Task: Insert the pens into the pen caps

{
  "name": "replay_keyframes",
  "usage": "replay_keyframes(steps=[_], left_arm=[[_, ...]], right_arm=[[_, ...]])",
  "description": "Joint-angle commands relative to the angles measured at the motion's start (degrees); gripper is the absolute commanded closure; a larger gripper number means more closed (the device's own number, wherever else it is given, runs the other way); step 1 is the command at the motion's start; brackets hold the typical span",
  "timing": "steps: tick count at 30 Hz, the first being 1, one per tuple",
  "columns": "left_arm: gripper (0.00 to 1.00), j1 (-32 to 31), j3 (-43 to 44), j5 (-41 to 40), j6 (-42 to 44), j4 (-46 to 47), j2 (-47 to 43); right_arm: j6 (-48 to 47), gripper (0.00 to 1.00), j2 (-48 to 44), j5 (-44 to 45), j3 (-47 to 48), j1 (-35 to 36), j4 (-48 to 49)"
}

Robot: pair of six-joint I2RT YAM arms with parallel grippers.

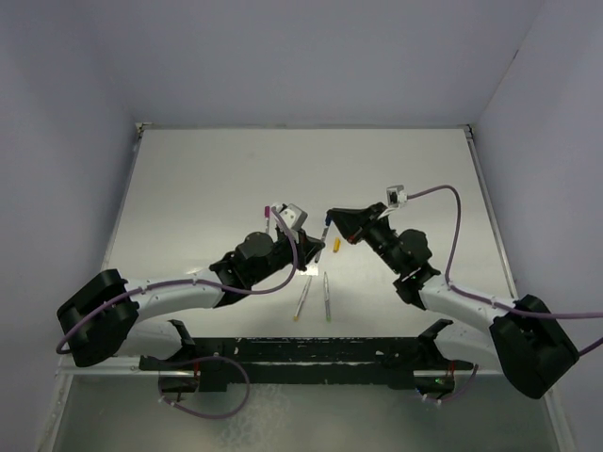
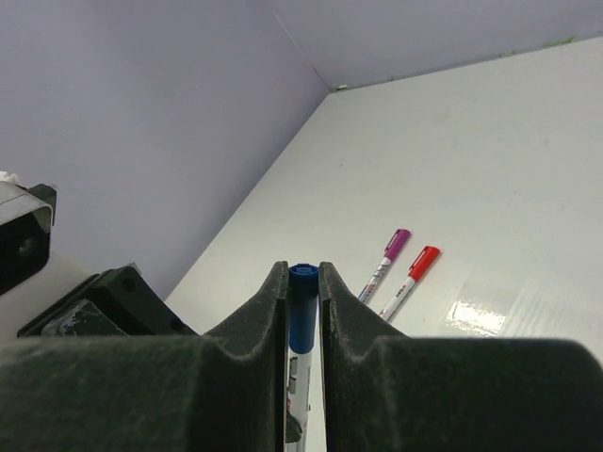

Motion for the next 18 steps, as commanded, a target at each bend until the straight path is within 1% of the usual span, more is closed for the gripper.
replay_keyframes(steps=[1,4,5,6,8,11,13,18], left_arm=[[1.0,1.6,8.1,-3.7,1.2,16.7,-2.4],[1.0,1.6,8.0,-3.8,0.5,10.3,-1.9],[1.0,1.7,7.5,-3.9,0.2,8.6,-1.5],[1.0,1.7,6.9,-4.1,-0.3,7.1,-1.4],[1.0,1.6,5.3,-4.9,-1.4,4.4,-1.2],[1.0,1.7,2.6,-6.3,-2.1,1.4,-1.1],[1.0,1.7,1.8,-7.9,-2.0,-1.1,-0.7],[1.0,2.4,3.7,-11.0,-1.7,-7.6,3.3]], right_arm=[[-2.3,1.0,1.7,-7.7,-0.4,2.4,-13.9],[-2.9,0.99,-0.1,-6.4,3.1,2.5,-17.2],[-3.4,0.95,-1.0,-4.7,4.9,2.4,-18.3],[-4.3,0.9,-2.4,-2.4,6.3,2.4,-20.0],[-6.1,0.74,-5.3,2.4,8.8,2.4,-23.1],[-8.2,0.56,-10.4,9.0,10.2,2.4,-24.4],[-9.5,0.48,-13.7,12.1,10.5,2.3,-25.5],[-10.7,0.34,-20.2,18.2,11.6,2.3,-34.2]])
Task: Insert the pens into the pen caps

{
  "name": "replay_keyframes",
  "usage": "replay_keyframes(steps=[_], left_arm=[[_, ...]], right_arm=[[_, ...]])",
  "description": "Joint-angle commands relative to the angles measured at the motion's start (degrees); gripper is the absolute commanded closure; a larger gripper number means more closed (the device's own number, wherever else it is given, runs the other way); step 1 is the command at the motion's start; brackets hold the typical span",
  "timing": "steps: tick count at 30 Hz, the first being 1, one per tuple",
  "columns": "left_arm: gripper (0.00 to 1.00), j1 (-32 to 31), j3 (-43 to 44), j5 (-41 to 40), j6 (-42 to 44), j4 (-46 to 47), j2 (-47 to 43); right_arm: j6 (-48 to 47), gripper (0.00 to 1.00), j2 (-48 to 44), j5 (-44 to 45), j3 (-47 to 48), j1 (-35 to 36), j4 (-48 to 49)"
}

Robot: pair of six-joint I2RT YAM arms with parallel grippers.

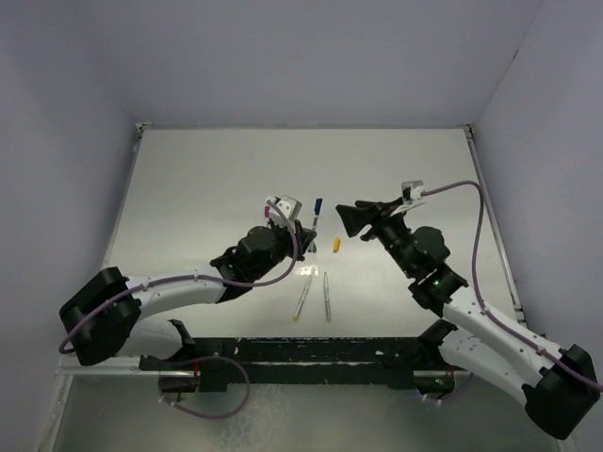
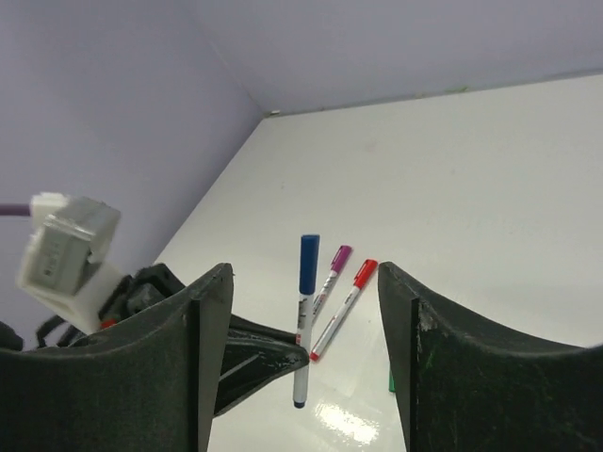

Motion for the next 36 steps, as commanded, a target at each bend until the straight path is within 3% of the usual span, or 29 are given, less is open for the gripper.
replay_keyframes(steps=[1,10,18,28,36], left_arm=[[1.0,1.5,2.6,-4.1,-0.4,-5.1,3.8],[0.99,10.6,14.7,0.7,-3.3,-19.0,15.6],[0.93,12.7,22.5,0.7,-3.6,-26.2,24.0],[0.92,13.0,23.8,0.0,-6.9,-27.9,27.1],[0.84,13.0,24.6,-1.5,-8.7,-29.3,29.5]], right_arm=[[-2.4,0.32,-5.0,8.7,3.9,0.0,-9.7],[2.6,0.27,-0.7,17.3,9.2,-0.1,-34.6],[4.7,0.27,-1.0,15.5,5.8,-0.2,-34.5],[5.6,0.26,-1.1,14.8,4.7,-0.1,-35.0],[6.4,0.26,-1.0,14.1,3.6,-0.1,-34.3]])
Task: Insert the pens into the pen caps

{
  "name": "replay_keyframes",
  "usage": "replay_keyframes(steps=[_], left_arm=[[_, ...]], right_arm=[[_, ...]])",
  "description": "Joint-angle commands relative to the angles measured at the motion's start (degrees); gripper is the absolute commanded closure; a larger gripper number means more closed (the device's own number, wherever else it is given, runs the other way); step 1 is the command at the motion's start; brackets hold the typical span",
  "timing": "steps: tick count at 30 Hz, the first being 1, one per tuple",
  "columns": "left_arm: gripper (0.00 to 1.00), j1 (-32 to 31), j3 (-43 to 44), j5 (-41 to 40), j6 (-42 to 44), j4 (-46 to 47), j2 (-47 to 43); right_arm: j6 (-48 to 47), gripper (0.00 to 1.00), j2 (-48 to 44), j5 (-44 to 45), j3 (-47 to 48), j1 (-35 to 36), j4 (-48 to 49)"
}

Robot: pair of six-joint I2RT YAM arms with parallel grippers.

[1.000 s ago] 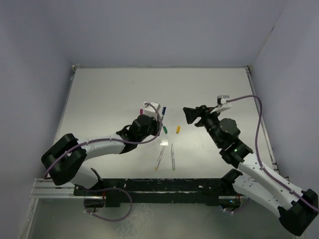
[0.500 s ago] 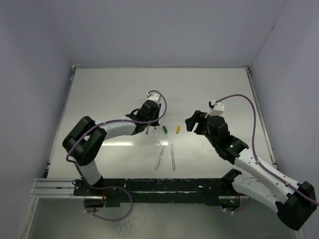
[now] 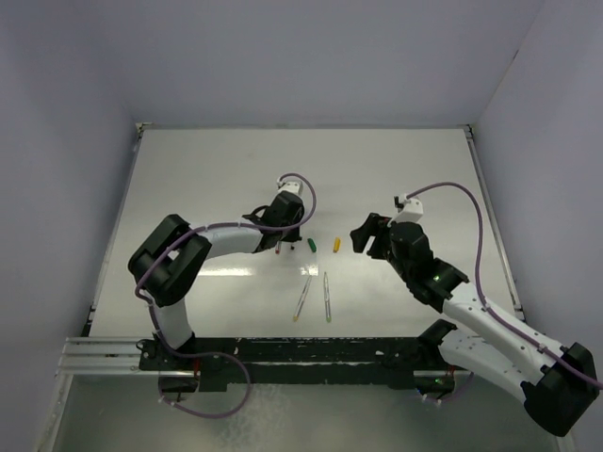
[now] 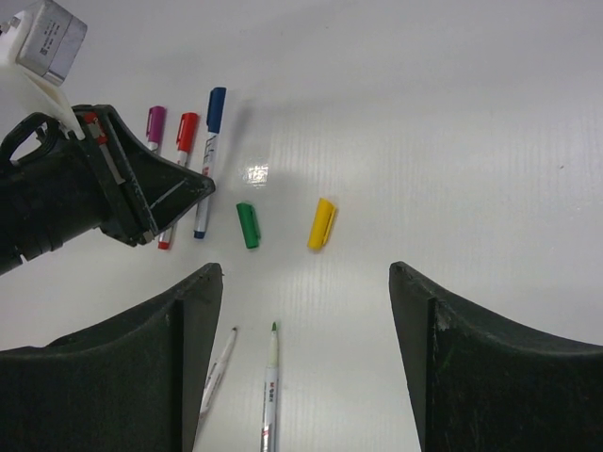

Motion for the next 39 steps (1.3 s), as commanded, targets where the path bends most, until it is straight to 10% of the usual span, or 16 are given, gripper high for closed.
replay_keyframes(steps=[1,26,39], left_arm=[[0.83,0.4,1.7,-1.5,-2.2,0.0,0.9],[0.66,-0.9,1.9,-0.3,0.1,-1.6,-11.9],[0.64,-12.4,-7.0,-1.5,1.3,-9.5,-20.8]], right_arm=[[1.1,0.26,-0.5,0.3,-0.5,-0.1,1.4],[0.9,0.28,7.2,2.6,2.9,-0.1,-0.8],[-1.4,0.6,20.7,-0.4,9.1,-0.1,0.3]])
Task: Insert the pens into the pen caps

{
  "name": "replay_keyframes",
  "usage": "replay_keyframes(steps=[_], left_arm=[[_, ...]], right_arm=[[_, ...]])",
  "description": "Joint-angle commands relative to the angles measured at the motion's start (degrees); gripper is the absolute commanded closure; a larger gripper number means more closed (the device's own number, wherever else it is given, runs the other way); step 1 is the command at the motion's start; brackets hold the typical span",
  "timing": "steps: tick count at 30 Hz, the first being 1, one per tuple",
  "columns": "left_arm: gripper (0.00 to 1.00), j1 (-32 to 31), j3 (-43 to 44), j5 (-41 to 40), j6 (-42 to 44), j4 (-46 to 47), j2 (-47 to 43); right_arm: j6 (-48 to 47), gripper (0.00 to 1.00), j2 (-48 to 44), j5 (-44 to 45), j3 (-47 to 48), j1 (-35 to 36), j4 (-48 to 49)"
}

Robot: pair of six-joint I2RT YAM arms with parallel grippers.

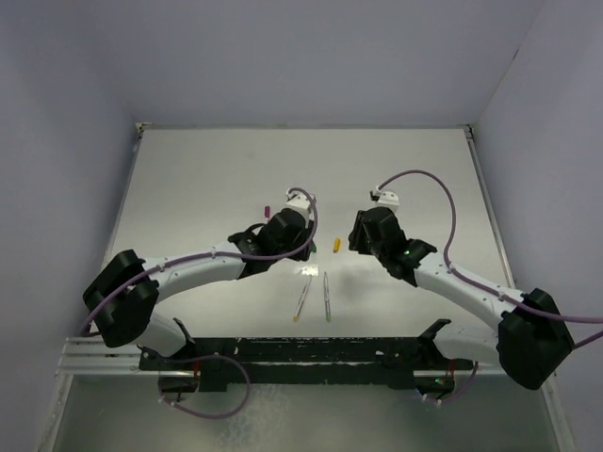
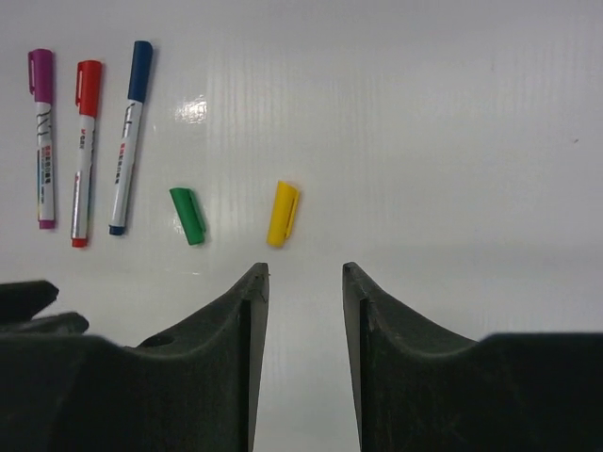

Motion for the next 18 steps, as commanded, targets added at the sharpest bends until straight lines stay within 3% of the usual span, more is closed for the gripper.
replay_keyframes(steps=[1,18], left_arm=[[0.64,-3.0,-2.6,-0.8,0.1,-5.0,-2.2],[0.59,-11.7,-7.0,-1.0,-4.9,-9.9,-2.2]], right_arm=[[-1.4,0.61,3.4,-1.3,3.3,-0.1,1.6],[-2.5,0.6,16.6,-1.9,9.3,-0.2,2.7]])
